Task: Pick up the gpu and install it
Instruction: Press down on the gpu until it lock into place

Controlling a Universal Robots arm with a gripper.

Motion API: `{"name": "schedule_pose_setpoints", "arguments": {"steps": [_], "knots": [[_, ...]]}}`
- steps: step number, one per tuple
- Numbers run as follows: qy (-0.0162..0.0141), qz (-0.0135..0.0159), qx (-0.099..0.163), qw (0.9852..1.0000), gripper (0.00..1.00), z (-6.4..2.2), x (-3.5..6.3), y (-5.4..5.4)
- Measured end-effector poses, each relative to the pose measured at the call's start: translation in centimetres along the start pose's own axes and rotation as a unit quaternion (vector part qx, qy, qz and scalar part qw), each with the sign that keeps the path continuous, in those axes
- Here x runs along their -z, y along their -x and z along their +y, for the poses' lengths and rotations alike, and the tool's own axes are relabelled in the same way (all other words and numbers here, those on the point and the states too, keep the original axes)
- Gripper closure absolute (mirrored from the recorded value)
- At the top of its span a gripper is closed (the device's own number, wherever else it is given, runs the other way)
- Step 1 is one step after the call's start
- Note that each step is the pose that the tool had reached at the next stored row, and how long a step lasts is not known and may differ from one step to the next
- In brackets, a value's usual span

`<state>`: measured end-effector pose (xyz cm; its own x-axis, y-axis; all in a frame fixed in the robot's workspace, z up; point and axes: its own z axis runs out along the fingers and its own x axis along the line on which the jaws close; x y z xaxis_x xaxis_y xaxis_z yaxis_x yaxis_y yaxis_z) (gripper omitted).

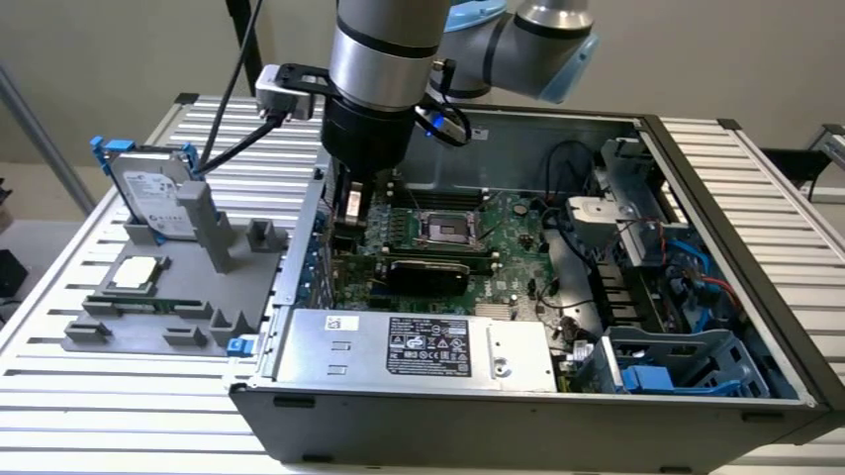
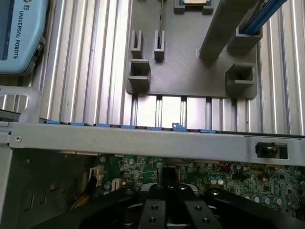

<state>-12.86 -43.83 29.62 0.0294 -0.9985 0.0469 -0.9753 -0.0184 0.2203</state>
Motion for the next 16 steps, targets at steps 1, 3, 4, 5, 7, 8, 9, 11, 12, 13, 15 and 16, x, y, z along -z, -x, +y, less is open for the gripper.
{"name": "schedule_pose_setpoints", "arguments": {"steps": [1,3,4,5,7,8,9,11,12,13,15,16], "knots": [[0.0000,-0.0001,-0.001,1.0000,0.89,0.00,0.00,0.00],[0.0001,-0.0005,-0.002,1.0000,0.89,0.01,0.00,0.00],[0.0001,-0.0007,-0.003,1.0000,0.89,0.03,-0.01,0.00],[0.0002,-0.0011,-0.005,1.0000,0.89,0.06,-0.02,0.01],[0.0003,-0.0019,-0.008,1.0000,0.89,0.10,-0.03,0.06],[0.0004,-0.0022,-0.009,1.0000,0.89,0.12,-0.03,0.11],[0.0005,-0.0025,-0.011,0.9999,0.89,0.13,-0.02,0.17],[0.0006,-0.0032,-0.014,0.9999,0.89,0.14,-0.02,0.30],[0.0007,-0.0034,-0.015,0.9999,0.89,0.15,-0.02,0.33],[0.0007,-0.0037,-0.016,0.9999,0.89,0.17,-0.02,0.34],[0.0009,-0.0043,-0.019,0.9998,0.89,0.21,-0.03,0.39],[0.0009,-0.0045,-0.020,0.9998,0.89,0.22,-0.03,0.43]]}}
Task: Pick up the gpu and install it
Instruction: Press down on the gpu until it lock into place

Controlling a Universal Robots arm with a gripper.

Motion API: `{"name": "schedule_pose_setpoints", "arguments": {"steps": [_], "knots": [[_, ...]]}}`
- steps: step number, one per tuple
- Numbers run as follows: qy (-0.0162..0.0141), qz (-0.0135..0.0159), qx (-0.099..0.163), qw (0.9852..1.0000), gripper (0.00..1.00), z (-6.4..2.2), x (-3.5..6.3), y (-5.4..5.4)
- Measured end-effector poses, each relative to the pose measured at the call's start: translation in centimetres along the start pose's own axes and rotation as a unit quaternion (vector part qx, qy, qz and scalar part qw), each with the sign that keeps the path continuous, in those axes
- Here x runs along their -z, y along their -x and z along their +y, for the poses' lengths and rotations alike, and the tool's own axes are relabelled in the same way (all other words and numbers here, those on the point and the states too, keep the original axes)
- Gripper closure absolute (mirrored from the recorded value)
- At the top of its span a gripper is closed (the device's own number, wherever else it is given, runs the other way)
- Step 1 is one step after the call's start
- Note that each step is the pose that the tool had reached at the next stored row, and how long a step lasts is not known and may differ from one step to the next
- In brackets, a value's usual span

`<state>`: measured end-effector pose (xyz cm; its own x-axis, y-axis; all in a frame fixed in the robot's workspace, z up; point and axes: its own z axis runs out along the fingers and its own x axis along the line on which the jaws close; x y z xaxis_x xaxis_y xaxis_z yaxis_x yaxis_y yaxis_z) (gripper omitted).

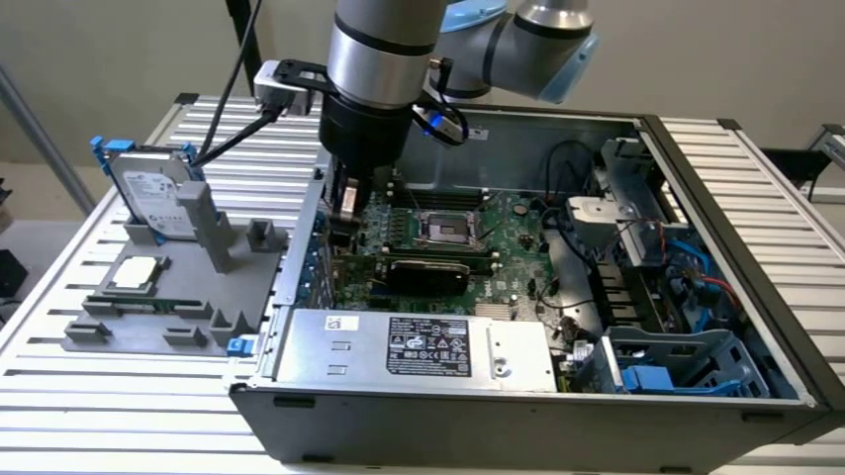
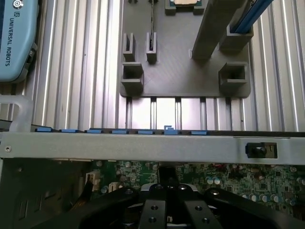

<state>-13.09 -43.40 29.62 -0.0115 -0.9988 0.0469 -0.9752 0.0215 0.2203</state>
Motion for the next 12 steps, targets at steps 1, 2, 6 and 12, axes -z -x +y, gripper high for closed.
{"name": "schedule_pose_setpoints", "arguments": {"steps": [1,2,6,12], "knots": [[0.0000,-0.0003,-0.001,1.0000,0.89,0.00,0.00,0.04],[0.0001,-0.0005,-0.002,1.0000,0.89,0.01,0.00,0.09],[0.0003,-0.0014,-0.006,1.0000,0.89,0.04,0.00,0.22],[0.0010,-0.0029,-0.012,0.9999,0.89,0.13,0.00,0.41]]}}
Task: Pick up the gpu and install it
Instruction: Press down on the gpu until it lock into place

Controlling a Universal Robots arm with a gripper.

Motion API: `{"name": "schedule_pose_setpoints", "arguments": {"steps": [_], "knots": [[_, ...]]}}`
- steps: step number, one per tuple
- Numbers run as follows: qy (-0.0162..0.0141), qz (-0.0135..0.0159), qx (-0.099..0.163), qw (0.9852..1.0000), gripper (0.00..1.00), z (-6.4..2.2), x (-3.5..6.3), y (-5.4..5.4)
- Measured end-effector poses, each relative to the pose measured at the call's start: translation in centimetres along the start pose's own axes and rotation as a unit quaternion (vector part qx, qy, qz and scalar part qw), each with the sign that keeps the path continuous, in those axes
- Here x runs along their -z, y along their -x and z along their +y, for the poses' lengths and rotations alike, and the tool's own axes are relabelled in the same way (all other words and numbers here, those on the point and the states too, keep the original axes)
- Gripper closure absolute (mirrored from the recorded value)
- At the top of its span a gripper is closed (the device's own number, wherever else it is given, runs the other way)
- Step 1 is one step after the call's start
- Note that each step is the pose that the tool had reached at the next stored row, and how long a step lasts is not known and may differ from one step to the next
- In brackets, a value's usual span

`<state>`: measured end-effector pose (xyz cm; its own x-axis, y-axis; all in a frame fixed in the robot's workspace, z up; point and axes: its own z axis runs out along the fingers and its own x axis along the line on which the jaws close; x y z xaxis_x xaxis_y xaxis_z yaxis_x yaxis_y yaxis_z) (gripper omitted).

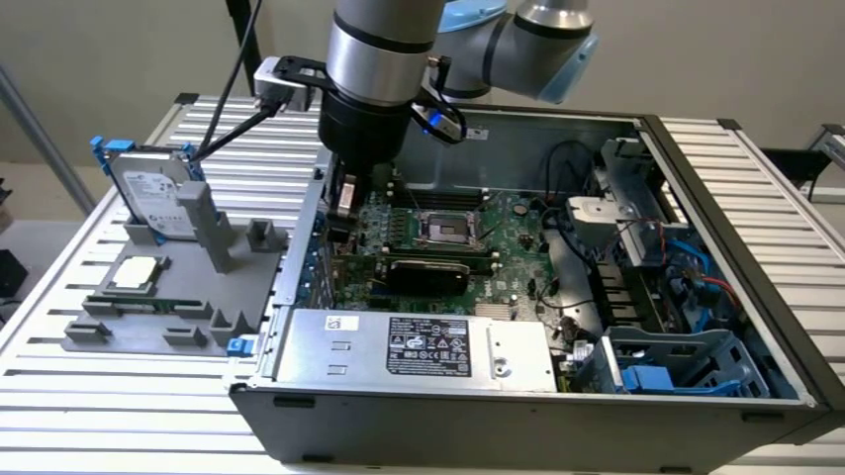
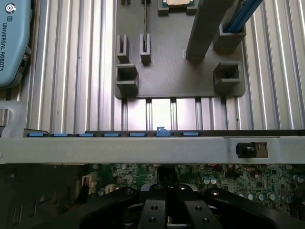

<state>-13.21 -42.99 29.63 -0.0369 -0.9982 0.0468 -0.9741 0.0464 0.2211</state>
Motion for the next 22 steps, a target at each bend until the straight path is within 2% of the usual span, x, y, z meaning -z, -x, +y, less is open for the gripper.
{"name": "schedule_pose_setpoints", "arguments": {"steps": [12,17,22], "knots": [[0.0032,-0.0014,-0.007,1.0000,0.89,0.13,0.45,0.01],[0.0033,0.0002,-0.008,1.0000,0.89,0.12,0.33,0.01],[0.0032,0.0031,-0.010,0.9999,0.89,0.13,0.04,0.02]]}}
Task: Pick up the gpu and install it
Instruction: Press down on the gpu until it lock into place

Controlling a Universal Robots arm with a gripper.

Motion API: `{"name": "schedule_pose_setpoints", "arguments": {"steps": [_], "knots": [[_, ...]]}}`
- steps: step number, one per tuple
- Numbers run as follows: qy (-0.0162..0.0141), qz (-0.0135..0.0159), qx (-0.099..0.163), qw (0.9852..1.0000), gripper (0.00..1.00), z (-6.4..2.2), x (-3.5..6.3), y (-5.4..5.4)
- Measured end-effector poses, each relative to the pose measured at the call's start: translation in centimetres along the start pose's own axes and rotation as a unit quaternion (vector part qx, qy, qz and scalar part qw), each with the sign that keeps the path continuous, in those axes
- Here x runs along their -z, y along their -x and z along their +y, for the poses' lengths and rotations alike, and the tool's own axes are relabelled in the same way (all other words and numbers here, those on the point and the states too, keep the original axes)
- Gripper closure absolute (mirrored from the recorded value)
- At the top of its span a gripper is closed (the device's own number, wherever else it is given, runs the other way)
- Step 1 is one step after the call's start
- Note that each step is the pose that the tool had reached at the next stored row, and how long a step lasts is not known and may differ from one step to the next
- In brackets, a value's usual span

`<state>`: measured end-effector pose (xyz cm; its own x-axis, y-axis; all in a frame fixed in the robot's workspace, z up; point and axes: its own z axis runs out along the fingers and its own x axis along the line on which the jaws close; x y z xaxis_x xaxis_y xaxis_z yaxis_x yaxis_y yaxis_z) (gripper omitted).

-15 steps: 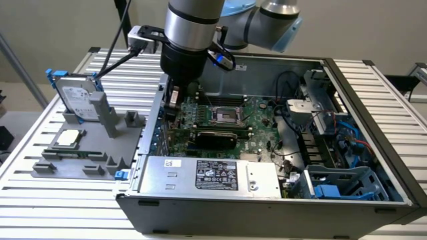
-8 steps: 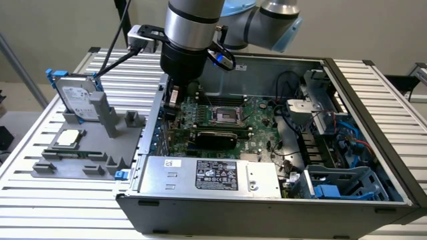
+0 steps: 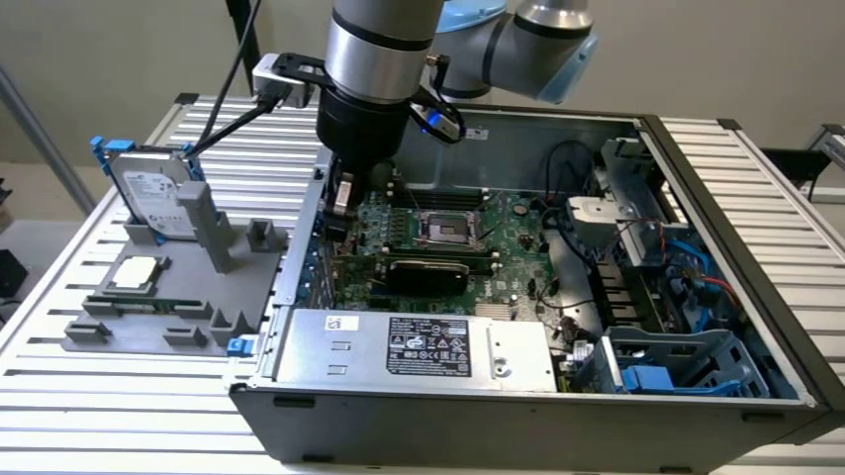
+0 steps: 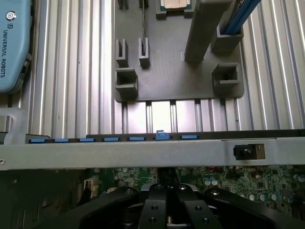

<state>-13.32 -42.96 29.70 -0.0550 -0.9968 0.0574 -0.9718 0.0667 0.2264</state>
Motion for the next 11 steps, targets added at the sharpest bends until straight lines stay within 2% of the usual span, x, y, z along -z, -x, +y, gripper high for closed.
{"name": "schedule_pose_setpoints", "arguments": {"steps": [4,7,11], "knots": [[0.0000,0.0024,-0.002,1.0000,0.89,-0.01,-0.16,0.01],[-0.0002,0.0021,-0.002,1.0000,0.89,0.02,-0.11,0.01],[0.0001,0.0023,-0.002,1.0000,0.89,-0.12,0.60,-0.02]]}}
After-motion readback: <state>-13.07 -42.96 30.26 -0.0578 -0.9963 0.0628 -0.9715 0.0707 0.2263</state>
